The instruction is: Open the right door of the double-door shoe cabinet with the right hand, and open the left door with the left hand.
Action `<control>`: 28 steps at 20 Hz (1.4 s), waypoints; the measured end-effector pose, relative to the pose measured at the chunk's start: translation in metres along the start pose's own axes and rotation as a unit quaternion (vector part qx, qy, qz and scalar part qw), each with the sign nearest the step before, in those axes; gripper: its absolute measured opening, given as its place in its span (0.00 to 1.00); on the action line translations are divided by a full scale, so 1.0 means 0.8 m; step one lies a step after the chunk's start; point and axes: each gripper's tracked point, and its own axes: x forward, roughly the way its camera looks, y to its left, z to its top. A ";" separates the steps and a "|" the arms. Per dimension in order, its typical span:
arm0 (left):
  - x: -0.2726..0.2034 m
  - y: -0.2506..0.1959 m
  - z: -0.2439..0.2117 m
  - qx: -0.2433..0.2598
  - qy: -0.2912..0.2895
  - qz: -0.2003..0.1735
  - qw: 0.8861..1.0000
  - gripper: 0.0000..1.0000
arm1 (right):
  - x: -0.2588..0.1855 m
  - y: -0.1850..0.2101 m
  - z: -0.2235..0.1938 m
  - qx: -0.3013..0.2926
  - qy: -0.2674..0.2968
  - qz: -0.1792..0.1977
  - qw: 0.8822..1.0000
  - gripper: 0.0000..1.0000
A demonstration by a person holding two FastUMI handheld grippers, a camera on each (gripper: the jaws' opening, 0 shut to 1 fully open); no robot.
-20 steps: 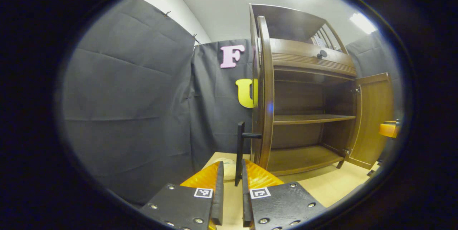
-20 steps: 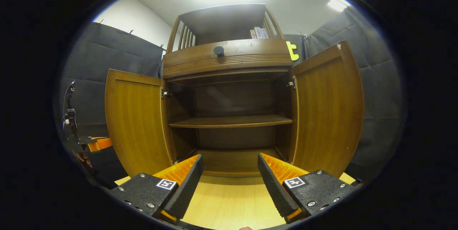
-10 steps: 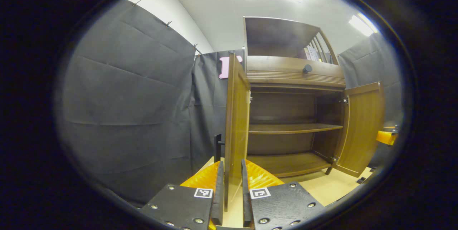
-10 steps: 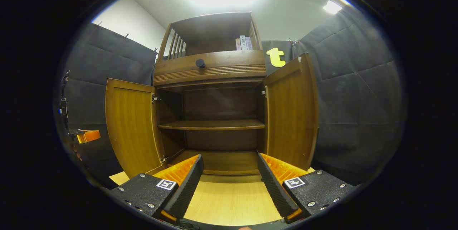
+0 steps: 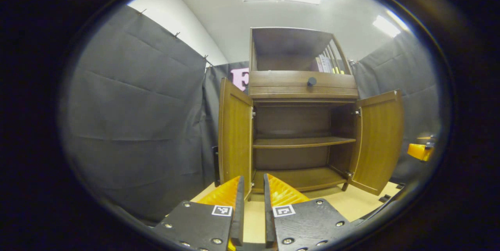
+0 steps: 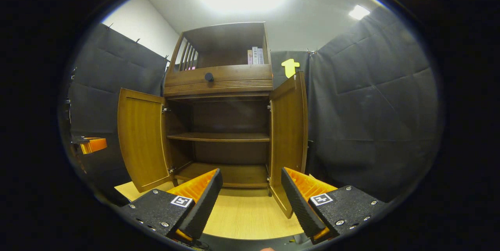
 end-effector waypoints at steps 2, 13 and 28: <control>-0.001 -0.003 0.002 0.004 0.002 0.001 1.000 0.23 | -0.005 -0.002 0.000 0.005 0.001 0.000 1.000 0.93; -0.016 0.008 0.005 0.032 -0.008 0.023 0.999 0.99 | -0.016 -0.007 0.003 0.018 -0.008 -0.006 1.000 0.93; -0.023 0.011 0.014 0.045 -0.013 0.028 0.998 0.99 | -0.010 -0.011 0.005 0.018 -0.010 -0.009 1.000 0.91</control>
